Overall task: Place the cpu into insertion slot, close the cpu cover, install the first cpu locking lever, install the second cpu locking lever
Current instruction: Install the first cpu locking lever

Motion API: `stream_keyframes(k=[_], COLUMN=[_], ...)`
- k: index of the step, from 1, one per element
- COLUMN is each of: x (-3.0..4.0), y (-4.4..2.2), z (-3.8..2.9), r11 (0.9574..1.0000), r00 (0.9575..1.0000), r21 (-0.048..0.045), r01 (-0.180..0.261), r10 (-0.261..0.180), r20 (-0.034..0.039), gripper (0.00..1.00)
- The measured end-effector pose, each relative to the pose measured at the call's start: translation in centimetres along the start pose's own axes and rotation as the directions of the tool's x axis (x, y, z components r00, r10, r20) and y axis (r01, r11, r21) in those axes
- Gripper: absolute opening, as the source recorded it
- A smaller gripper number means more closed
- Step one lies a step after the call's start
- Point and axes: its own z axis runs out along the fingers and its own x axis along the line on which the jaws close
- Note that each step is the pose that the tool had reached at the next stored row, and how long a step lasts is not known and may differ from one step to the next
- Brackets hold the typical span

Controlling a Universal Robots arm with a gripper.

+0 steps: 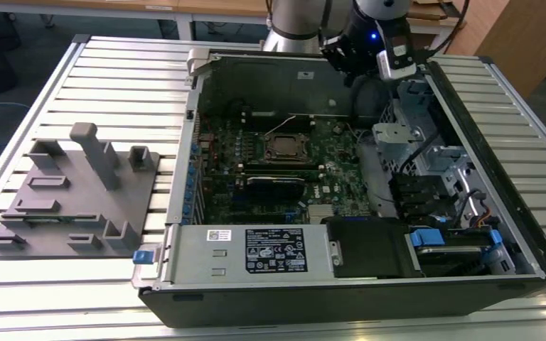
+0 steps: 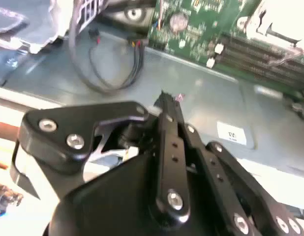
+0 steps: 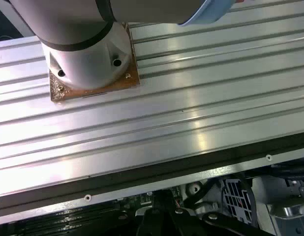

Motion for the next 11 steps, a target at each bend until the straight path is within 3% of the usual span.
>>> stream_keyframes(k=[1,11], x=[0.0,0.0], y=[0.03,0.03], z=[-0.09,-0.09], r11=[0.9995,0.9993], r00=[1.0,1.0], r21=[0.0308,0.0364], r01=[0.002,0.002], r10=[-0.002,-0.002], r20=[0.007,0.0082], gripper=[0.1,0.1])
